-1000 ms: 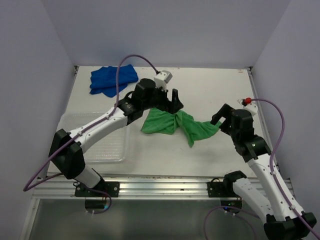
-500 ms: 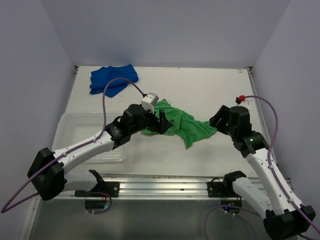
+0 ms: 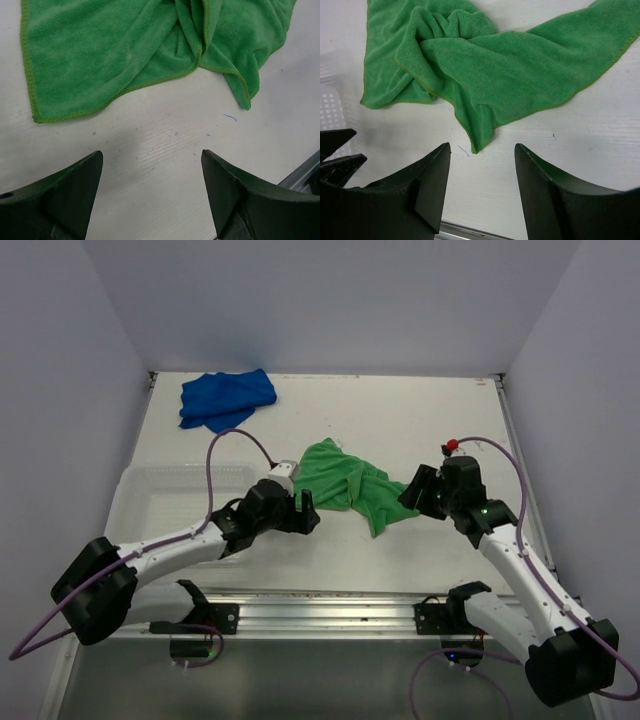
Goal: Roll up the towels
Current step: Flatten the towel
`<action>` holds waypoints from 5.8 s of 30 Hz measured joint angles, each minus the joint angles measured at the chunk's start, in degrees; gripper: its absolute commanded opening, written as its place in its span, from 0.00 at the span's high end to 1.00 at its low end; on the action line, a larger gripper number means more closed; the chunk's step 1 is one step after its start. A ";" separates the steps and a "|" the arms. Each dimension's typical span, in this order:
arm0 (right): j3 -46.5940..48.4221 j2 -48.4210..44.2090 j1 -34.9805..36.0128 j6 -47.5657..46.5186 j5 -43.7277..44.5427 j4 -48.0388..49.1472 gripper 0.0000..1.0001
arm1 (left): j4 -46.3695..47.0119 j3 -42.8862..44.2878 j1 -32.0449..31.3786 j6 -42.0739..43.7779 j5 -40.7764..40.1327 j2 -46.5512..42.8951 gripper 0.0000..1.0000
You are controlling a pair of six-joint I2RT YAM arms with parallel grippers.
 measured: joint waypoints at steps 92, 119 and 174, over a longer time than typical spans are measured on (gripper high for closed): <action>-6.03 25.83 19.52 -5.77 5.51 18.60 0.88 | 1.14 3.48 7.76 3.58 -17.27 13.42 0.39; 0.92 11.56 12.92 -6.73 17.77 -5.38 1.00 | -0.22 6.05 4.87 14.05 -14.60 15.45 0.45; 4.13 13.00 2.45 -7.98 15.91 -5.95 1.00 | -19.34 21.59 -1.97 29.68 -25.11 28.35 0.60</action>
